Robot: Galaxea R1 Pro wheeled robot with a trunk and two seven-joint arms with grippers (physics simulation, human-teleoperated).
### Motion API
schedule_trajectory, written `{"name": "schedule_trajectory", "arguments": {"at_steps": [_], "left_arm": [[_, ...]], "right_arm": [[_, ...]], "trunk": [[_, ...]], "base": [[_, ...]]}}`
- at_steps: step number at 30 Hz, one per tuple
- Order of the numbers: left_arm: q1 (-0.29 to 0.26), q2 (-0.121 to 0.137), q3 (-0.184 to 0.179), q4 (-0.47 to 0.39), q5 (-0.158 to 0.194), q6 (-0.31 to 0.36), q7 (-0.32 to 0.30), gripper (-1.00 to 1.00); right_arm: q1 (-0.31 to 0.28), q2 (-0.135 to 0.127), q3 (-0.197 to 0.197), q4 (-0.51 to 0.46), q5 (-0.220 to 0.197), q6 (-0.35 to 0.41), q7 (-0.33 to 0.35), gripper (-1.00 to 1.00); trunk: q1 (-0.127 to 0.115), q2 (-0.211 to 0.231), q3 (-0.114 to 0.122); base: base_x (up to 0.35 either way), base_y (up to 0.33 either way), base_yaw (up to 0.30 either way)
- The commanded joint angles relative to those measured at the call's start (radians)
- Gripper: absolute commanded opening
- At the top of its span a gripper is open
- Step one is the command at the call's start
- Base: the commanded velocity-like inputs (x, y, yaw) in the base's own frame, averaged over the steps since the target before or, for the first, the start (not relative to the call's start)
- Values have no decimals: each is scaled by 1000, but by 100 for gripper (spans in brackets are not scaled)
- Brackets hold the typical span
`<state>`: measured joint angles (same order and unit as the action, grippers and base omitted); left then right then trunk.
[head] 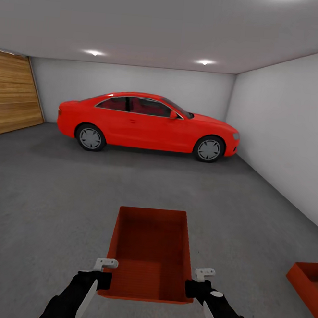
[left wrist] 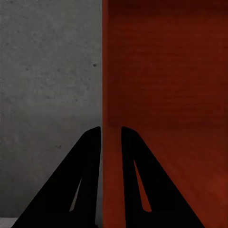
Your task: Move the two storage containers from the living room to the garage. In the garage, place one container on the floor and stack the other container on top of it (either order is fine).
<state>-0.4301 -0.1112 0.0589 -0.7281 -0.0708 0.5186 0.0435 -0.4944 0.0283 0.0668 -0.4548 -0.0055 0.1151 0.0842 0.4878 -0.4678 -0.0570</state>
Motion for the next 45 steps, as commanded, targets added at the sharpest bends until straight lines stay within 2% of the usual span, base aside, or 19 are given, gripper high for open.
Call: {"name": "schedule_trajectory", "arguments": {"at_steps": [1,28,29,33,40,45], "left_arm": [[-1,-1,6,-24,-49,8,18,-100],[-1,-1,6,-24,-49,8,18,-100],[5,-7,9,1,-6,0,-2,-100],[7,-18,24,0,-29,-6,-2,-100],[8,-22,33,1,-44,6,-5,-100],[8,-20,32,1,-43,5,-5,-100]], "right_arm": [[0,-1,43,1,41,6,20,-100],[0,-1,44,1,41,6,20,-100],[0,5,2,4,5,1,3,-100],[0,5,2,18,7,2,3,-100],[0,7,-3,30,8,1,7,-100],[0,8,-6,30,9,1,8,-100]], "trunk": [[1,-2,-2],[1,-2,-2],[1,-2,-2],[1,-2,-2],[1,-2,-2],[1,-2,-2]], "base": [[0,0,0],[0,13,0],[0,0,0],[0,0,0],[0,0,0],[0,-90,0]]}}
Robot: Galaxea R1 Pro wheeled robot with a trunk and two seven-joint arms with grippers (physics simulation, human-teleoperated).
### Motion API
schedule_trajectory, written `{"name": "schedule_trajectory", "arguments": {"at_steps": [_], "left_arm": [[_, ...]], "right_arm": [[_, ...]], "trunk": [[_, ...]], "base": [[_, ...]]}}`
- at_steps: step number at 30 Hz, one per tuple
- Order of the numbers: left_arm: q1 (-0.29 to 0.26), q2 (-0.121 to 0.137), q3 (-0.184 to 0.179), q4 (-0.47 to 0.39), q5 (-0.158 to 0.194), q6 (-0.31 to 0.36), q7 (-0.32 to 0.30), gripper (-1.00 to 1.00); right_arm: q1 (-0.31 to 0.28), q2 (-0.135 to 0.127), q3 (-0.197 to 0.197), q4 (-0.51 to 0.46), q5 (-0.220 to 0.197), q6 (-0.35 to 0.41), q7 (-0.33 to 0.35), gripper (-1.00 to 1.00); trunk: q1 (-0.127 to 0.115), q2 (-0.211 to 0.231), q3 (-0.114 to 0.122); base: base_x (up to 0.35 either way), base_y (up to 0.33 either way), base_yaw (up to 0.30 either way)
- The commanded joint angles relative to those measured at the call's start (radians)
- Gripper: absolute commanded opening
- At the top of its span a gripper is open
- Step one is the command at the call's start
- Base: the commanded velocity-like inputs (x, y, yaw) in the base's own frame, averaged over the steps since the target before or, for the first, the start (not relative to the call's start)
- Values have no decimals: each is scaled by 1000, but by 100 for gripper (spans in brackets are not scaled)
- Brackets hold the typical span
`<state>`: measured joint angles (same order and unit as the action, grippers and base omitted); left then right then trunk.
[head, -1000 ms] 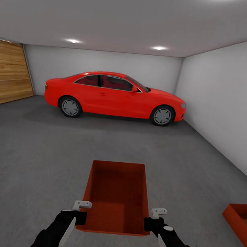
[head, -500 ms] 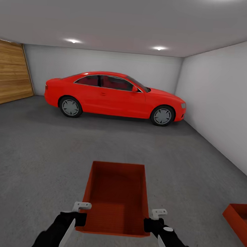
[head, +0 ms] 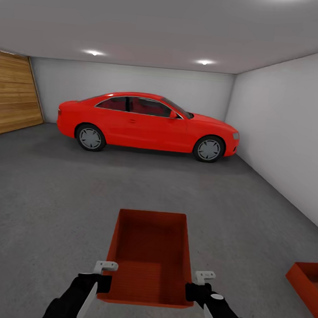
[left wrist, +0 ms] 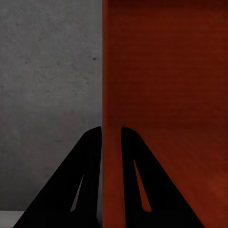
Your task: Move the two storage containers from the living room to the garage. In the garage, place one container on the floor and stack the other container on top of it (either order is fine).
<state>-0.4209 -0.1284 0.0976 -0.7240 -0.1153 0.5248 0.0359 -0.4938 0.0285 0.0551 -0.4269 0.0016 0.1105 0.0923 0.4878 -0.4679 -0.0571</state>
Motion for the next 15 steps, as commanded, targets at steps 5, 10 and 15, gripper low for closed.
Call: {"name": "schedule_trajectory", "arguments": {"at_steps": [5,10,15], "left_arm": [[-1,-8,1,-3,-8,-1,1,-100],[-1,-8,1,-3,-8,-1,1,-100],[-1,-11,-21,-3,39,-68,1,-100]], "right_arm": [[0,6,9,2,1,6,0,-100],[0,6,8,2,1,6,0,-100],[0,33,14,3,1,6,4,-100]], "trunk": [[1,-2,-2],[1,-2,-2],[1,-2,-2]], "base": [[0,-39,0],[0,-6,0],[0,0,0]]}}
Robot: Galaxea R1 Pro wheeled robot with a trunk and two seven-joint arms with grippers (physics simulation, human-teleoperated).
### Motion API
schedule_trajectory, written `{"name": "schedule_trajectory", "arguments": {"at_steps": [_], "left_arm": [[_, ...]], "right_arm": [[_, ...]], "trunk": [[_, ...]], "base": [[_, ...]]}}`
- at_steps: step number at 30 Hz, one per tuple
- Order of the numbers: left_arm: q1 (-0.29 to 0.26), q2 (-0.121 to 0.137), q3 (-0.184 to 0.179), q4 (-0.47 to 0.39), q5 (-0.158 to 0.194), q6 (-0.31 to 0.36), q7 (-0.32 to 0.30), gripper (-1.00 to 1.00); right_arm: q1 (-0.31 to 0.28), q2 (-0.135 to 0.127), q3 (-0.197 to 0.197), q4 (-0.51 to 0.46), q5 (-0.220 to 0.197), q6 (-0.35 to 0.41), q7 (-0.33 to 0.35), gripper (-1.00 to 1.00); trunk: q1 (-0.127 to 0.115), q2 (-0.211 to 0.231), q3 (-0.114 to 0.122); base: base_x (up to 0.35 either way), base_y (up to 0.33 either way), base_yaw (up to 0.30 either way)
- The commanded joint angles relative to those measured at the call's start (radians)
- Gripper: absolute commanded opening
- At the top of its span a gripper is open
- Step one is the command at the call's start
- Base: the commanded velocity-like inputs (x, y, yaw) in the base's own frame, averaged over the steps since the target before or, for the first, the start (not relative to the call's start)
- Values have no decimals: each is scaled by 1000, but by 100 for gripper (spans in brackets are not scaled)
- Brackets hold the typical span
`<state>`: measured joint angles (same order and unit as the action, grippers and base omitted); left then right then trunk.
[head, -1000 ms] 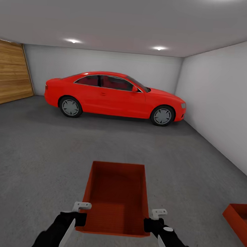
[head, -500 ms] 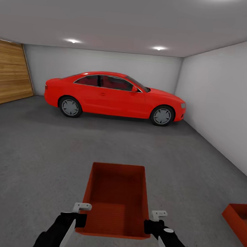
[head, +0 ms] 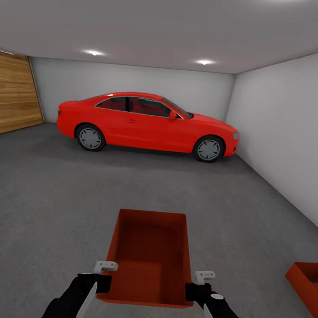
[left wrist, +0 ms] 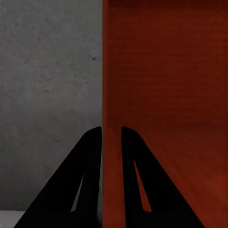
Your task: Move the two storage containers from the living room to the garage. In the garage, place one container on the floor and stack the other container on top of it (either order is fine).
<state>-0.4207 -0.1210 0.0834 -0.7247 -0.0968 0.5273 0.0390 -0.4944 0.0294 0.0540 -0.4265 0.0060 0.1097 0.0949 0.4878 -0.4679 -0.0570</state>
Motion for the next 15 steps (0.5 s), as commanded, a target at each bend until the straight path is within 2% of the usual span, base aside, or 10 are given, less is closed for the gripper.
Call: {"name": "schedule_trajectory", "arguments": {"at_steps": [1,15], "left_arm": [[-1,-18,-7,-2,20,-70,-2,-100],[-1,-18,-7,-2,20,-72,-2,-100]], "right_arm": [[0,32,15,2,-3,7,2,-100],[0,32,15,2,-3,7,5,-100]], "trunk": [[1,-2,-2],[1,-2,-2]], "base": [[0,0,0],[0,29,0]]}}
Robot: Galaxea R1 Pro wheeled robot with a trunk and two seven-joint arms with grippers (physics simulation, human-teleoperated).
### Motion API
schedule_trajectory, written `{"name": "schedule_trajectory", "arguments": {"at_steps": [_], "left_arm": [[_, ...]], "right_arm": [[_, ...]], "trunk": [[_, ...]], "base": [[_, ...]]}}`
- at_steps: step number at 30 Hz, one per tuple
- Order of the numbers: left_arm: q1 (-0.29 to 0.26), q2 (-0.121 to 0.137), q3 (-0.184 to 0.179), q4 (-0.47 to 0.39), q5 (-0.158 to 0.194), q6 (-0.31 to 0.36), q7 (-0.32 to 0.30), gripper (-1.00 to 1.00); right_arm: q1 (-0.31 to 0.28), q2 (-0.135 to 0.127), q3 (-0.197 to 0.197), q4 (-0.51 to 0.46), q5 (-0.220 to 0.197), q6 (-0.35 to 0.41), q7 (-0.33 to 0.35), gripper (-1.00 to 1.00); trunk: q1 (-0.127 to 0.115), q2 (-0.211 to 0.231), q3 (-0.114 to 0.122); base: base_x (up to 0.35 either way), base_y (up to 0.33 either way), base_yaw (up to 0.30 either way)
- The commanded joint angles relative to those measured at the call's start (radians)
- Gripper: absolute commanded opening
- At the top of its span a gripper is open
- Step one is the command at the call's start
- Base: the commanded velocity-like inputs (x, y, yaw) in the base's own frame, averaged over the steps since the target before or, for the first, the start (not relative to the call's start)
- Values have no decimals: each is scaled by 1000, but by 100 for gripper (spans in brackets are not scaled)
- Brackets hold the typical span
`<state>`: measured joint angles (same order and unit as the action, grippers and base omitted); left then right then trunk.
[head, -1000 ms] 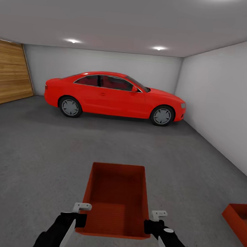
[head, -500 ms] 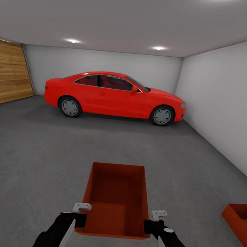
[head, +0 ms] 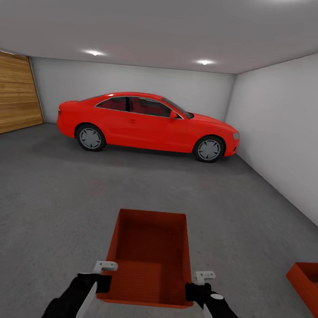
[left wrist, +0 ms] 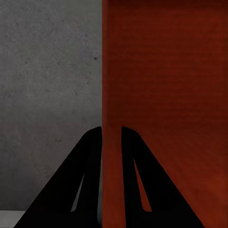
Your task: Move the two storage containers from the living room to the garage. In the garage, place one container on the floor and stack the other container on top of it (either order is fine).
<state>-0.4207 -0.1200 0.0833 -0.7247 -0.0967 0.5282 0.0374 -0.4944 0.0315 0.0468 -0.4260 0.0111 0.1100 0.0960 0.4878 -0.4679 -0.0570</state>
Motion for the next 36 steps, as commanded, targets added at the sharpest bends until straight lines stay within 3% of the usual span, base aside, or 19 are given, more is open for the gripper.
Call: {"name": "schedule_trajectory", "arguments": {"at_steps": [1,28,36], "left_arm": [[-1,-19,-7,-2,20,-72,0,-100],[-1,-18,-8,-2,18,-71,0,-100],[-1,-16,-8,-2,18,-71,1,-100]], "right_arm": [[0,30,22,2,-8,7,4,-100],[0,30,22,3,-8,7,4,-100],[0,30,22,3,-8,7,4,-100]], "trunk": [[1,-2,-2],[1,-2,-2],[1,-2,-2]], "base": [[0,0,0],[66,0,0],[253,0,0]]}}
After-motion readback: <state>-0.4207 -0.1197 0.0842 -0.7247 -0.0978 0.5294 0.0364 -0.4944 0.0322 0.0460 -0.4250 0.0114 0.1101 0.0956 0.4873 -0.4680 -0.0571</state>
